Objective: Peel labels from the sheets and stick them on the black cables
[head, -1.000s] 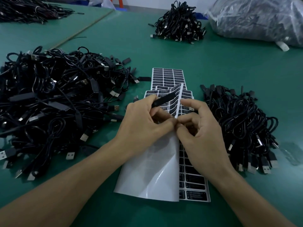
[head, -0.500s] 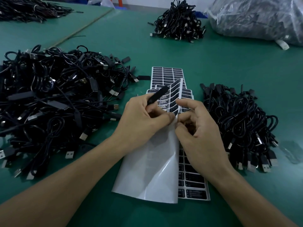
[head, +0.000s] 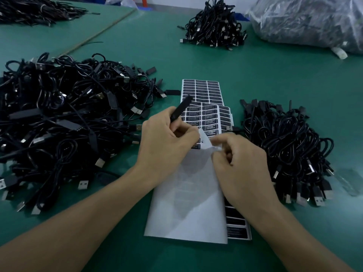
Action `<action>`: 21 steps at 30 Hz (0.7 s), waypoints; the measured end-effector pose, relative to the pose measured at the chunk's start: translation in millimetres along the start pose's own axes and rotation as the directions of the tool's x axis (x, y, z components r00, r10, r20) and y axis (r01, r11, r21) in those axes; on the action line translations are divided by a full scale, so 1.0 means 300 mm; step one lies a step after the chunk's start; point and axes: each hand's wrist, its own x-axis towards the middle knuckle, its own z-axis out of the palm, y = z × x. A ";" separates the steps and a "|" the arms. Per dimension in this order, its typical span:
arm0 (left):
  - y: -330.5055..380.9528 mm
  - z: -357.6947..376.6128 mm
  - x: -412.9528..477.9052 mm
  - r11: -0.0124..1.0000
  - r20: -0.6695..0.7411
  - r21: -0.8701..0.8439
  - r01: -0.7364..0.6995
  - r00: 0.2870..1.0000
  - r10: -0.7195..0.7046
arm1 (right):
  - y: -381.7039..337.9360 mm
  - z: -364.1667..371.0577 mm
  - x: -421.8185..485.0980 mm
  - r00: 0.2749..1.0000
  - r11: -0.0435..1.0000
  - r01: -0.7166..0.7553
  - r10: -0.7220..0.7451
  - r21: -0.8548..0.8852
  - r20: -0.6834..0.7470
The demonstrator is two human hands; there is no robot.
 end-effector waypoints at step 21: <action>0.032 0.015 -0.021 0.995 0.115 0.081 -0.052 0.992 0.042 | -0.013 0.003 0.015 0.981 0.980 0.119 -0.142 -0.160 -0.134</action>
